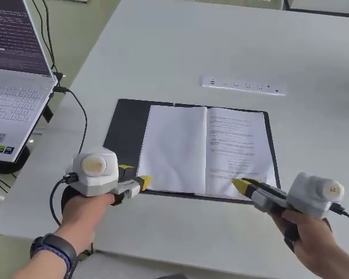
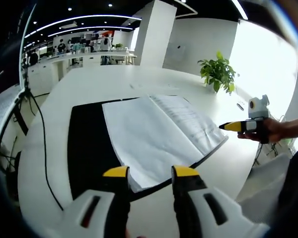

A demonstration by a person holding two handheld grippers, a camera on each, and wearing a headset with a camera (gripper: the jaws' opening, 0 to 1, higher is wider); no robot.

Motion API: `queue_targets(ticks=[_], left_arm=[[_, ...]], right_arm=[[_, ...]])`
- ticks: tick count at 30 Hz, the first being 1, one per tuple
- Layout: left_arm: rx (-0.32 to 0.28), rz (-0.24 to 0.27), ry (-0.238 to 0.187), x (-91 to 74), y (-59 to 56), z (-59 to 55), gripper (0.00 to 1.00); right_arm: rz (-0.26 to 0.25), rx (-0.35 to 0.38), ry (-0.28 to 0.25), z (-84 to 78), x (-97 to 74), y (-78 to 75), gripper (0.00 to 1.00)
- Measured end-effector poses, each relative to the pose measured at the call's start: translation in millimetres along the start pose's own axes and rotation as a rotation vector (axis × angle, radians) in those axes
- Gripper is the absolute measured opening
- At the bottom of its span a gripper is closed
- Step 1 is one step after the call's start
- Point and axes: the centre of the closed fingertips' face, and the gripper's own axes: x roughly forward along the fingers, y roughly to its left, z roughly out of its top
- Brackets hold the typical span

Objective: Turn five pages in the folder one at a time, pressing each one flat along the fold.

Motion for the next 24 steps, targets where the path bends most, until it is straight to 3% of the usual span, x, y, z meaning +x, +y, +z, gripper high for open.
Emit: queue_targets(ticks=[12,17,21,24], left_arm=[[0.084,-0.001,-0.031,-20.1,1.5,29.8,0.44],[0.117,0.005,-0.025,-26.5,-0.8,31.6,0.49],[0.106,0.003,-0.031,-30.0,-4.2,32.7,0.52],[0.131,0.028,-0.039,-36.5,-6.5,33.9,0.54]], right_arm=[[-0.082,-0.055,-0.041,22.1,-38.3,-16.2,0.42],[-0.102,-0.061,-0.070,29.9,-52.5,-17.8,0.47],[-0.129,-0.097,-0.070,30.8,-64.5,-16.3,0.53],[-0.137,-0.097,-0.081,28.0,-72.4,-12.5,0.56]])
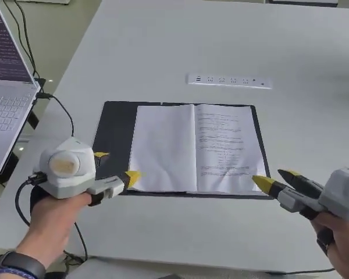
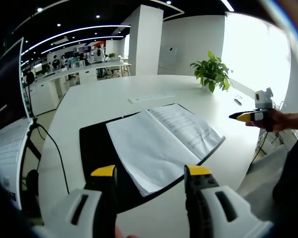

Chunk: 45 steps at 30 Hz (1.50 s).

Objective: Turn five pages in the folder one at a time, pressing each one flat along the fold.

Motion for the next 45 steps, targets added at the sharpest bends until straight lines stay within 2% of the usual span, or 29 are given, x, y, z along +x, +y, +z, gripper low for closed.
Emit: queue_targets(ticks=[7,12,15,20,23,27,35,45], left_arm=[[-0.022,0.005,-0.039,-15.9,-5.1,3.6,0.62],[-0.055,0.013,-0.057,-25.1,-1.5,2.2,0.70],[-0.062,0.020,-0.056,-27.7,0.0,-0.2,0.72],[-0.070,0.027,-0.056,-29.7,-0.2,-2.0,0.72],[-0.073,0.025,-0.061,-29.3,-2.0,-1.3,0.73],[-0.042,0.014,-0.049,-23.1,-9.4,-2.6,0.73],[-0.013,-0.036,-0.035,-6.7,-25.6,-2.8,0.73],[0.000,-0.067,-0.041,6.3,-29.0,6.0,0.73]], right_arm=[[-0.050,0.024,-0.012,-6.4,-18.2,-5.0,0.64],[-0.065,0.017,-0.014,-5.7,-28.3,4.6,0.65],[-0.068,0.007,-0.014,-4.6,-31.6,8.6,0.66],[-0.073,0.025,-0.034,-0.8,-33.2,5.5,0.66],[-0.072,0.016,-0.028,-1.6,-32.3,6.1,0.66],[-0.066,-0.018,0.008,-7.4,-31.5,6.7,0.67],[-0.061,-0.006,0.006,-9.9,-36.3,4.5,0.67],[-0.081,0.014,0.008,-16.0,-43.4,-0.6,0.67]])
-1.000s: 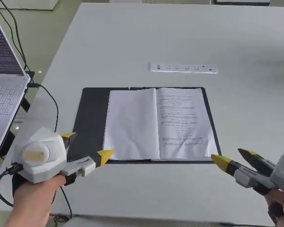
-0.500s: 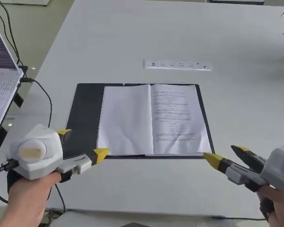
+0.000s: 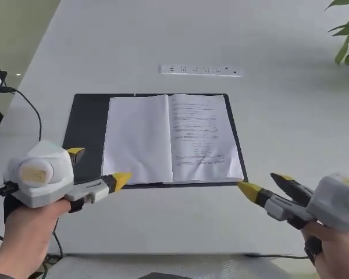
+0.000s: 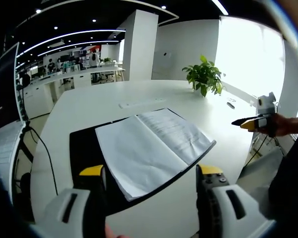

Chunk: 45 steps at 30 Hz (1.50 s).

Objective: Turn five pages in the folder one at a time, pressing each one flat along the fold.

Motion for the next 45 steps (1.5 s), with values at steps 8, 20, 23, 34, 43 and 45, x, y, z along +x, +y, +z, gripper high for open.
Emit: queue_targets(ticks=[8,20,23,34,43,45], left_arm=[[0.033,-0.048,0.012,15.0,-13.2,7.8,0.73],[0.076,-0.139,0.013,47.6,-50.9,30.9,0.72],[0.094,-0.167,0.022,57.7,-61.7,33.3,0.72],[0.153,-0.269,0.023,100.2,-106.4,54.2,0.71],[0.187,-0.338,0.036,139.3,-139.9,65.8,0.71],[0.199,-0.351,0.044,148.3,-148.2,64.5,0.71]], right_arm=[[-0.014,0.015,-0.008,-1.1,-3.5,-3.6,0.67],[-0.030,0.037,-0.016,-6.6,-9.1,-11.3,0.67],[-0.036,0.043,-0.014,-9.6,-9.9,-13.4,0.66],[-0.036,0.049,-0.007,-14.3,-10.4,-18.3,0.66],[-0.040,0.076,-0.018,-14.3,-11.1,-24.4,0.66],[-0.038,0.078,-0.017,-13.8,-11.5,-23.3,0.66]])
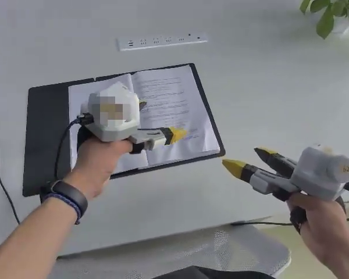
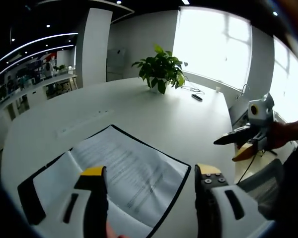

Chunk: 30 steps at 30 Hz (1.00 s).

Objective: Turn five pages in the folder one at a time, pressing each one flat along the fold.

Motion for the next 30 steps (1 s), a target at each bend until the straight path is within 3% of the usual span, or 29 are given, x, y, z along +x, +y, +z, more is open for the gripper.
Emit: queue_targets(ticks=[9,18,25,30], left_arm=[[0.011,-0.042,0.044,41.2,-20.1,-9.4,0.73],[0.005,-0.034,0.096,75.9,-21.6,-26.2,0.73],[0.030,-0.010,0.143,101.7,-24.1,-44.2,0.71],[0.064,-0.002,0.164,112.7,-32.4,-51.0,0.73]], right_arm=[[0.014,0.013,-0.003,1.9,-1.1,-1.7,0.66],[0.029,0.013,0.015,-1.5,-1.9,-5.9,0.66],[0.026,0.021,0.015,-2.8,-8.1,-14.0,0.66],[0.026,0.028,0.019,-5.6,-11.2,-15.8,0.66]])
